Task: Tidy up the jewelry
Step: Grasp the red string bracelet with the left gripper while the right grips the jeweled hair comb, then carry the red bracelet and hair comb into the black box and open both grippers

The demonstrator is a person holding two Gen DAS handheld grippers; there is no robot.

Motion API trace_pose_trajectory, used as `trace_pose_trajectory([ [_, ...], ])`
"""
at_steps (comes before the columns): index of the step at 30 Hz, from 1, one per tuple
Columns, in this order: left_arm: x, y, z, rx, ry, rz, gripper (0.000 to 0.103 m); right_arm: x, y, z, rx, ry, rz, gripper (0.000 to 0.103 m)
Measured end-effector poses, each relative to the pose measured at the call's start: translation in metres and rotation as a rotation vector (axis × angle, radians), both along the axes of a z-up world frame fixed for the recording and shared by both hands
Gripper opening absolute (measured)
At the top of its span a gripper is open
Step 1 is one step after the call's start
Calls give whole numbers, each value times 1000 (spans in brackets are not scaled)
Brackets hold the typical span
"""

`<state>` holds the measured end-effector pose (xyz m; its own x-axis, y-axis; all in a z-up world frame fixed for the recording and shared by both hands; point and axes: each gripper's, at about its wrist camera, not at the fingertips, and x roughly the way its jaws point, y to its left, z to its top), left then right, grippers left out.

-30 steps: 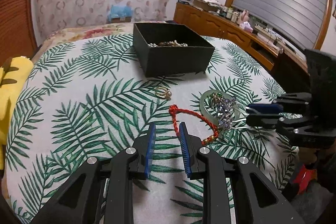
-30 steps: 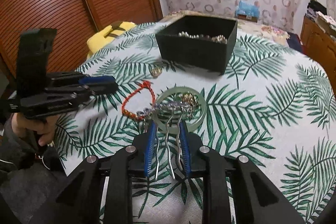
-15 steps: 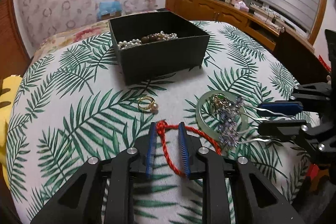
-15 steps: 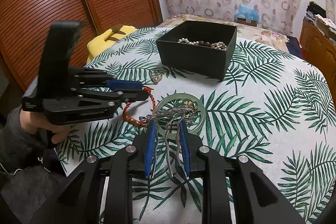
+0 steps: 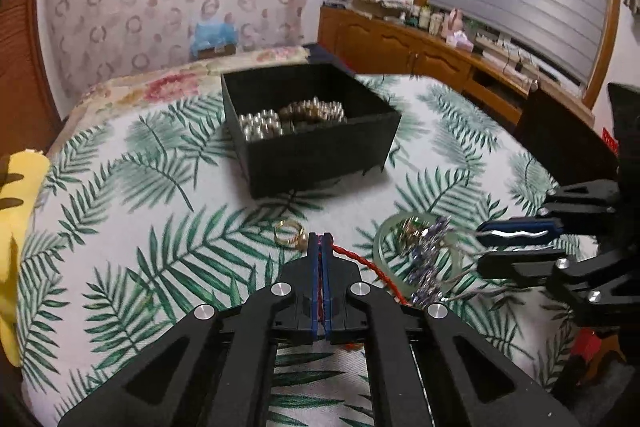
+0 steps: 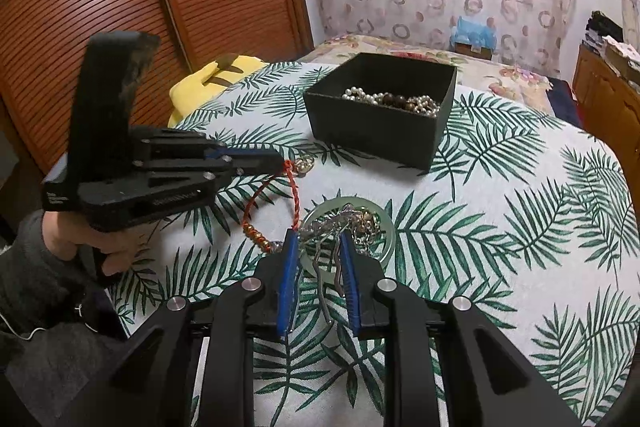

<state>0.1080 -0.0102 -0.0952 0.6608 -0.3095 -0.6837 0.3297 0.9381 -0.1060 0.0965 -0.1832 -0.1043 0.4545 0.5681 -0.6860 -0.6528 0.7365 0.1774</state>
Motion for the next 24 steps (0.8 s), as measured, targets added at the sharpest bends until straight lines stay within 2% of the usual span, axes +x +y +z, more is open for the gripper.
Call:
trace_pose_trajectory([
  [13, -1, 5, 16, -30, -39, 16, 1, -1, 10, 12, 14, -18, 39, 3],
  [24, 1, 6, 56, -52, -130, 17, 1, 18, 2, 52, 20, -112, 14, 3],
])
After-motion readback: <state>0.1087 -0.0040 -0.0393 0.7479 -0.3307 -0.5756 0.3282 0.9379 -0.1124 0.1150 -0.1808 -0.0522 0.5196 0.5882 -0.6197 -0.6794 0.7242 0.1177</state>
